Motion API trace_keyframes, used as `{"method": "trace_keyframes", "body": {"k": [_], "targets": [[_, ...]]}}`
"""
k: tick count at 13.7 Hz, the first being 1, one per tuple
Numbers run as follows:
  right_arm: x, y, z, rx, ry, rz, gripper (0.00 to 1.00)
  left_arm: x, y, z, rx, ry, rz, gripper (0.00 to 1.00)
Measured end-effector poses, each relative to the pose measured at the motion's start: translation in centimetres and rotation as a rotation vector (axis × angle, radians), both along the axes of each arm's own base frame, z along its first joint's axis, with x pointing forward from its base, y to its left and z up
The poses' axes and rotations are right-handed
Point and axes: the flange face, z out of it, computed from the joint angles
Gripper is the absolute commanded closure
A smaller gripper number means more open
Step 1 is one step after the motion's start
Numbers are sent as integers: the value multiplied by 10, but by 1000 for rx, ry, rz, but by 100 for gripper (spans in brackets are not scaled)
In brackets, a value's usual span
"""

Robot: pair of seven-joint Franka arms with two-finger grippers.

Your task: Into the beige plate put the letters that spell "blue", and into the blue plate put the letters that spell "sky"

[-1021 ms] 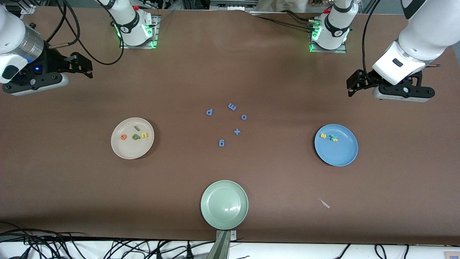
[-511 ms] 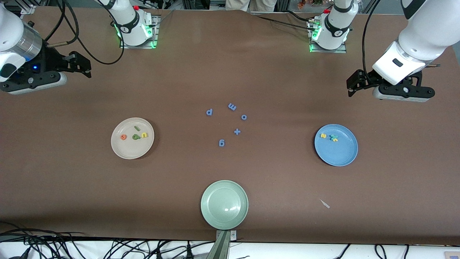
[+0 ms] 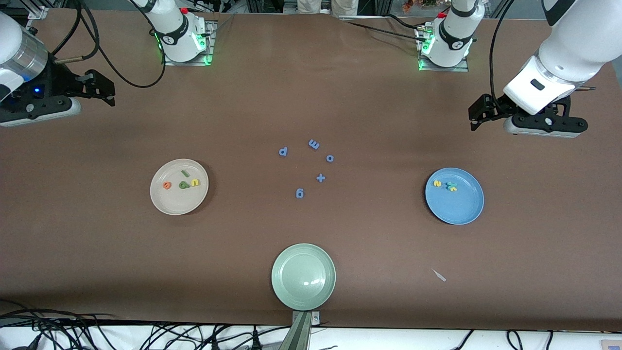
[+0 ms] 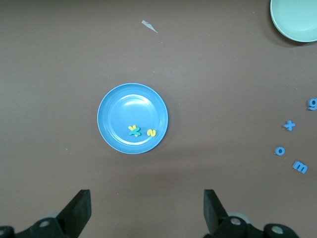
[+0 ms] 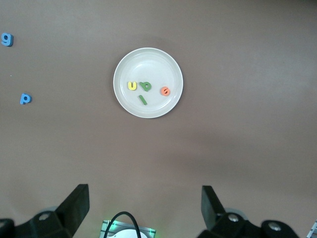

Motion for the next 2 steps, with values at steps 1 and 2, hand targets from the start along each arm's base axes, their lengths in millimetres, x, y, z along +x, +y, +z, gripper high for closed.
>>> {"method": "trace_keyframes", "body": {"k": [1, 2], "targets": [[0, 0, 1, 0, -2, 1, 0, 0, 0, 0, 0, 0, 0, 0], [0, 1, 2, 1, -3, 3, 0, 0, 0, 0, 0, 0, 0, 0]]}}
